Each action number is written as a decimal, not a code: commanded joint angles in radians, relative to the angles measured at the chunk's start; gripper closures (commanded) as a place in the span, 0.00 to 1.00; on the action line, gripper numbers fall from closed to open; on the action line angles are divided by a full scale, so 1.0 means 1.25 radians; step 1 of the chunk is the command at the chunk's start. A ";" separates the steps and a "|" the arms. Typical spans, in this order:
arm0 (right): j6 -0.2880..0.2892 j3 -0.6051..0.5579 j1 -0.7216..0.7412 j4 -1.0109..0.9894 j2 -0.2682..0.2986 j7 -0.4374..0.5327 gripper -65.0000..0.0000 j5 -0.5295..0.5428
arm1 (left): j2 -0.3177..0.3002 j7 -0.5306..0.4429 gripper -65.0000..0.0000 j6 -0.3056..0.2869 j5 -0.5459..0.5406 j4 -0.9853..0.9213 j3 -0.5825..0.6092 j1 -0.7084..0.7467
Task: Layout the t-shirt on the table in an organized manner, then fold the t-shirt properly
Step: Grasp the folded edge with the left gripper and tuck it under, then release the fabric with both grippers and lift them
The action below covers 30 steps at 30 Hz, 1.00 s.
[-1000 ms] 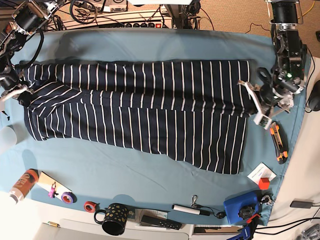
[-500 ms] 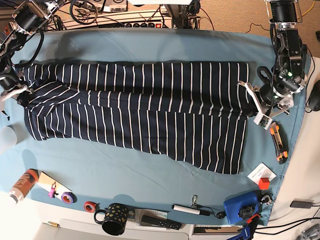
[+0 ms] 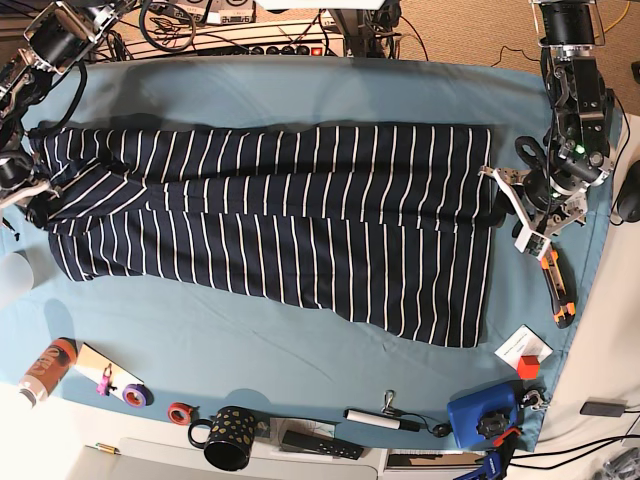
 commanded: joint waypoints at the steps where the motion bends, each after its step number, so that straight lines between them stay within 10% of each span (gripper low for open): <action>1: -0.002 0.005 0.011 0.013 0.024 0.024 1.00 0.010 | -0.011 -0.015 0.60 0.000 -0.009 0.014 -0.005 -0.011; 6: -0.002 0.005 0.011 0.013 0.025 -0.025 0.66 0.011 | -0.011 -0.014 0.60 0.000 -0.008 0.014 -0.005 -0.011; 9: -0.002 0.005 0.011 0.013 0.027 -0.066 0.62 0.053 | -0.011 -0.010 0.60 0.001 -0.009 0.014 -0.005 -0.011; 16: -0.002 0.026 0.013 0.017 0.089 -0.241 0.62 0.481 | -0.011 0.160 0.60 0.000 -0.209 0.106 -0.035 -0.011; 24: -0.002 0.223 0.009 0.056 0.117 -0.352 0.62 0.471 | -0.029 0.265 0.60 -0.003 -0.363 0.260 -0.290 0.050; 30: -0.002 0.241 -0.114 0.046 0.130 -0.290 0.62 0.297 | -0.028 0.353 0.60 -0.069 -0.515 0.260 -0.410 0.168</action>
